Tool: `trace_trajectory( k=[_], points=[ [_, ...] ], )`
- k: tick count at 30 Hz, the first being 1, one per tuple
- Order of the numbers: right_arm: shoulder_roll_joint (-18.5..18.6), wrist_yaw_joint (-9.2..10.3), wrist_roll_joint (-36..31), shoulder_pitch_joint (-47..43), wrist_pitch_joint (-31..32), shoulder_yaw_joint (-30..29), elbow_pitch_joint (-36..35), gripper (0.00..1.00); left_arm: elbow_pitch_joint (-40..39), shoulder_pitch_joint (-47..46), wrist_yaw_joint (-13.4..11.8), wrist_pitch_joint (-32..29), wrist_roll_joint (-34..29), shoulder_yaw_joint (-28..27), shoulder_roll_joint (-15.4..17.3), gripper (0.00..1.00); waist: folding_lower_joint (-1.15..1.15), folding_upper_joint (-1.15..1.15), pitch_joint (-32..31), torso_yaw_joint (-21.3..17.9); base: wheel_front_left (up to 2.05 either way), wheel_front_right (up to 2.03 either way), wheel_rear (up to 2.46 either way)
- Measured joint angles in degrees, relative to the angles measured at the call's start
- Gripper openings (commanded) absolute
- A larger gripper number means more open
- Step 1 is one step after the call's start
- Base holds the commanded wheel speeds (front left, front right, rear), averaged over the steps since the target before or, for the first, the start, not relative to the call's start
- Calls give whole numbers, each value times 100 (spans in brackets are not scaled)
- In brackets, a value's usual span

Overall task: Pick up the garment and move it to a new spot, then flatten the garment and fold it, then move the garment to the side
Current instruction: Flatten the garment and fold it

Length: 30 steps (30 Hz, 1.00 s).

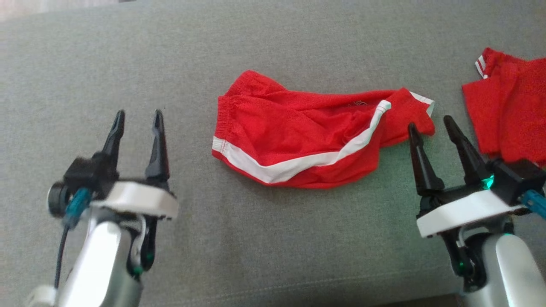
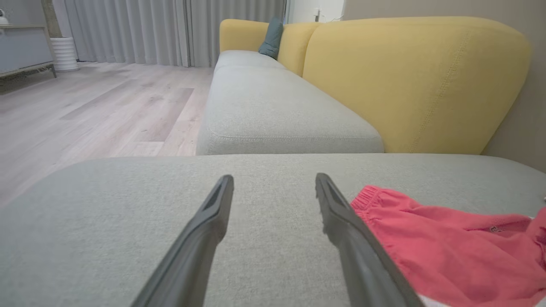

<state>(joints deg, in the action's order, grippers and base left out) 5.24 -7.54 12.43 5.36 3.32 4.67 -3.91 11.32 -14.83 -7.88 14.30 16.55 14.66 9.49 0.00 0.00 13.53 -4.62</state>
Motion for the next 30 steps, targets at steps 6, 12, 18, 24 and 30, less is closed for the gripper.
trace_trajectory(
  k=[6, 12, 18, 24, 30],
  points=[
    [45, 0, -43, -5, 21, -108, 1, 100, -411, 554, -58, 0, -38, -96, 109, 100, 0, 0, -114, 76, 0, 0, 0],
    [49, 0, -42, -44, 73, -169, -1, 100, -657, 943, -78, -1, -43, -98, 124, 100, 0, 0, -258, 107, 0, 0, 0],
    [62, 0, -52, -238, 125, -170, -31, 100, -799, 1133, -140, -2, -42, -85, 134, 100, 0, 0, -374, 103, 0, 0, 0],
    [66, 0, -52, -260, 175, -170, -98, 100, -840, 1139, -172, -9, -42, -66, 138, 100, 0, 0, -374, 104, 0, 0, 0],
    [66, 0, -52, -260, 181, -171, -129, 100, -866, 1140, -178, -18, -42, -51, 144, 100, 0, 0, -350, 117, 0, 0, 0]
  ],
)
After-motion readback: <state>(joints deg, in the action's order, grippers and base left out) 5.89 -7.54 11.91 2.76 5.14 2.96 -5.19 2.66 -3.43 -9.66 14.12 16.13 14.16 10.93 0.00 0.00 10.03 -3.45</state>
